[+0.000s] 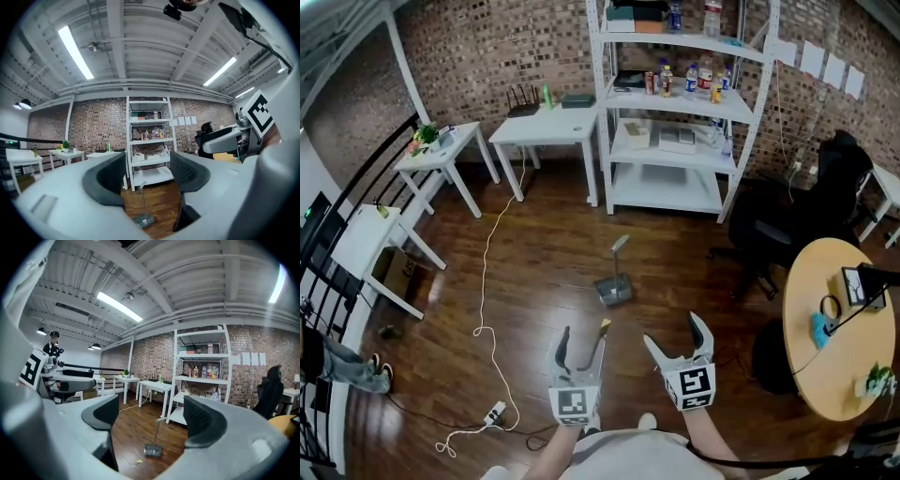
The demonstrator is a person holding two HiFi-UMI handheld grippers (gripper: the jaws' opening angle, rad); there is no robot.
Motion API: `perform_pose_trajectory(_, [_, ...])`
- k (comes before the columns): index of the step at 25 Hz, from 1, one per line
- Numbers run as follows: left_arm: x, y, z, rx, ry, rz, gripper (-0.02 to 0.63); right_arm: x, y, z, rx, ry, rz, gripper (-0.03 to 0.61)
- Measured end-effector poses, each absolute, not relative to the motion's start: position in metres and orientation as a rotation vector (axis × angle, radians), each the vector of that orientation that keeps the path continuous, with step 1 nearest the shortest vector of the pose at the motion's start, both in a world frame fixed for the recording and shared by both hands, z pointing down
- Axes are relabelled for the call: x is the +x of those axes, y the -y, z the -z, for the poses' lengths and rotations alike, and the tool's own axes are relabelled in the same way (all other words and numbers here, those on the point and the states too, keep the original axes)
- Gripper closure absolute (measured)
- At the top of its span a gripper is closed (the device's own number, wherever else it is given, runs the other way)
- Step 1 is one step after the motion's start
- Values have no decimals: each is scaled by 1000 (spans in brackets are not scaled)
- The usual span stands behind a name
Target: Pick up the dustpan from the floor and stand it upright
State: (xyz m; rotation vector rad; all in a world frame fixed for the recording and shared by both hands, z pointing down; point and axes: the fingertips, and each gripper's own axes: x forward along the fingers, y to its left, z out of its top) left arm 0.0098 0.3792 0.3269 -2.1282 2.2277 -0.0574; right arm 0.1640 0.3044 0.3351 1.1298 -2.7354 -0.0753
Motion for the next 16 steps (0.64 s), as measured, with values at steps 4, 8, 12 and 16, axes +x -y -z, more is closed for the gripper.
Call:
perform_pose_trajectory(4, [9, -387, -335, -2163, -2235, 38, 330, 162, -310, -349, 1078, 2707, 50, 161])
perform_pose_trajectory(8, [11, -385, -336, -2215, -2230, 51, 330, 164, -310, -336, 1091, 2718, 60, 161])
perform_pose_trajectory(12, [14, -380, -334, -2239, -2183, 52, 330, 164, -309, -334, 1119, 2715, 75, 161])
perform_pose_trajectory(16, [20, -382, -341, -2252, -2147, 40, 330, 166, -313, -351, 1120, 2703, 55, 163])
